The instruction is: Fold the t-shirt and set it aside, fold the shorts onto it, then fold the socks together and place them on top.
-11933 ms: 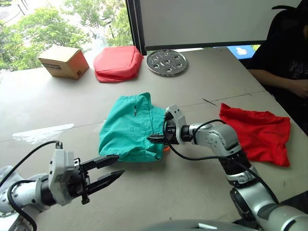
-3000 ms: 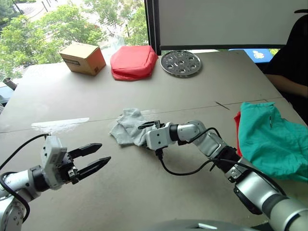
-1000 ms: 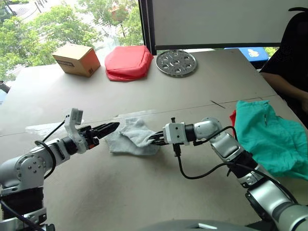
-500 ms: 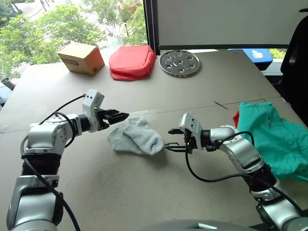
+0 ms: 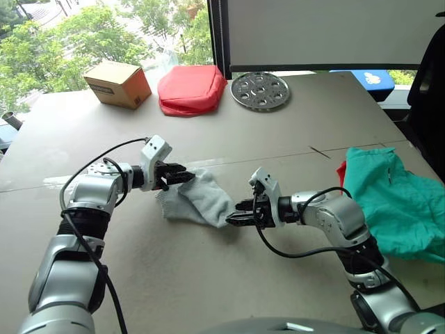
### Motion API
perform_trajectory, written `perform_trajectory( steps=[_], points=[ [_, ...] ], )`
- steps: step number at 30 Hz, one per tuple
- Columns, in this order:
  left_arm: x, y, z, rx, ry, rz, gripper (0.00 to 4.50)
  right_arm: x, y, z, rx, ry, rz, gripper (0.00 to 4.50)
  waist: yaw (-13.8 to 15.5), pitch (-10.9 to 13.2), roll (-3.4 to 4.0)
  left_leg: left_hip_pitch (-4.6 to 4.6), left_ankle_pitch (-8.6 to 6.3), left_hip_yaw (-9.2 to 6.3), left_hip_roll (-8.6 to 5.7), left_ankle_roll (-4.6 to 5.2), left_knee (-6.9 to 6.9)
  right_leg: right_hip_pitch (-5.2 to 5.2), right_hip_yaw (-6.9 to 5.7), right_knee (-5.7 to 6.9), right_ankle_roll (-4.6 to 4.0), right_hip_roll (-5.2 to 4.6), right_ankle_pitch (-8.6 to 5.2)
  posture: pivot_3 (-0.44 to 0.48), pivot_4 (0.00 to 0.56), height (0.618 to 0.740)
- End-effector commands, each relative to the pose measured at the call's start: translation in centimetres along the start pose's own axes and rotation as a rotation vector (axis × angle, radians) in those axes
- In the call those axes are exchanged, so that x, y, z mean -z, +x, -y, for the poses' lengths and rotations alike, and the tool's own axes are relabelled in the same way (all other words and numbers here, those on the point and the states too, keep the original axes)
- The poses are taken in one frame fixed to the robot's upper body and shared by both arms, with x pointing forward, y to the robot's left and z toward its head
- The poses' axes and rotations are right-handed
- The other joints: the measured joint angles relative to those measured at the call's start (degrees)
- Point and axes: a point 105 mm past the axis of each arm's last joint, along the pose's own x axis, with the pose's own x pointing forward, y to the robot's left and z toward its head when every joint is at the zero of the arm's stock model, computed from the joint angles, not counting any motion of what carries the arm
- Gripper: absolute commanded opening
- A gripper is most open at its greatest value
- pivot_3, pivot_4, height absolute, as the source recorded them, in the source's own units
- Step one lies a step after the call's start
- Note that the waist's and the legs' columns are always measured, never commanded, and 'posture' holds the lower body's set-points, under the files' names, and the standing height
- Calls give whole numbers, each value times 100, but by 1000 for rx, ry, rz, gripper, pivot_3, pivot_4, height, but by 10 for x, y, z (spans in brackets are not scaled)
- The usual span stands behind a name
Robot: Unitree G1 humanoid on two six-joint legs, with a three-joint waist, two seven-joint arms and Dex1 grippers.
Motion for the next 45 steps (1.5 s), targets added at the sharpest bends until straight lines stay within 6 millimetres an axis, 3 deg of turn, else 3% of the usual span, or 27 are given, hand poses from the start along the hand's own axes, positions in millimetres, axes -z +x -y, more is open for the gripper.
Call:
perform_trajectory(
  steps=[1, 3, 4, 12, 18, 26, 31, 32, 38, 41, 45],
  points=[
    [15, 11, 9, 63, -8, -44, 1129, -10, 4, -2, 8, -45, 25, 1339, 2, -1, -1, 0, 0, 0, 0, 0, 0, 0, 0, 1, 0, 0, 0, 0, 150, 740],
    [14, 13, 11, 73, -10, -34, 42, -11, 5, -1, 15, -58, 29, 148, 10, -2, -1, 0, 1, -1, 0, -1, 1, 0, -1, 1, 0, -1, 0, 0, 150, 740],
    [13, 13, 13, 79, -10, -24, 0, -12, 5, -1, 20, -63, 33, 25, 11, -3, -3, 0, 1, -1, -2, -1, 2, 0, -1, 2, 0, -1, 0, 0, 150, 740],
    [-8, -11, 14, 87, -104, 170, 0, -22, -3, 8, 66, -114, 70, 25, -42, -2, -3, 0, 1, -1, -3, 0, 4, -1, 0, 3, 1, -2, 1, 0, 150, 740],
    [-27, -65, 4, -1, -255, 345, 0, -38, -14, 9, 57, -185, 71, 25, -140, -1, -6, -3, 0, -5, 0, 1, 4, -4, -4, 4, 2, -1, 1, 0, 150, 740],
    [1, -118, 42, -40, -372, 277, 0, -54, -12, -8, -74, -230, 54, 25, -249, 0, -6, -3, -1, 1, 5, 2, -3, -10, 2, 7, 1, 1, 1, 0, 150, 740],
    [19, -136, 47, -112, -406, 230, 0, -61, -13, -31, -222, -219, 56, 25, -160, 0, -6, -4, -9, 2, 5, -7, -2, -9, 2, 5, 1, 1, 1, 0, 150, 740],
    [21, -138, 47, -126, -402, 222, 0, -62, -13, -32, -230, -219, 55, 25, -158, 0, -5, -3, -10, 3, 5, -8, -2, -9, 3, 5, 0, 1, 0, 0, 150, 740],
    [39, -121, 26, -266, -396, 182, 0, -38, 18, 3, -112, -219, -68, 25, -122, -2, -7, -2, -17, 6, 4, -23, -3, -8, 2, 5, -1, 0, 1, 0, 150, 740],
    [43, -112, 17, -315, -398, 185, 0, -38, 23, 22, -48, -216, -78, 25, -125, -2, -7, -3, -11, 8, 2, -33, -2, -9, 5, 3, -5, 0, 4, 0, 150, 740],
    [46, -106, 19, -308, -398, 171, 0, -37, 23, 32, -30, -224, -90, 25, -153, -3, -9, -3, -3, 10, 3, -47, -3, -12, 7, 4, -14, 1, 10, 0, 150, 740]
  ],
)
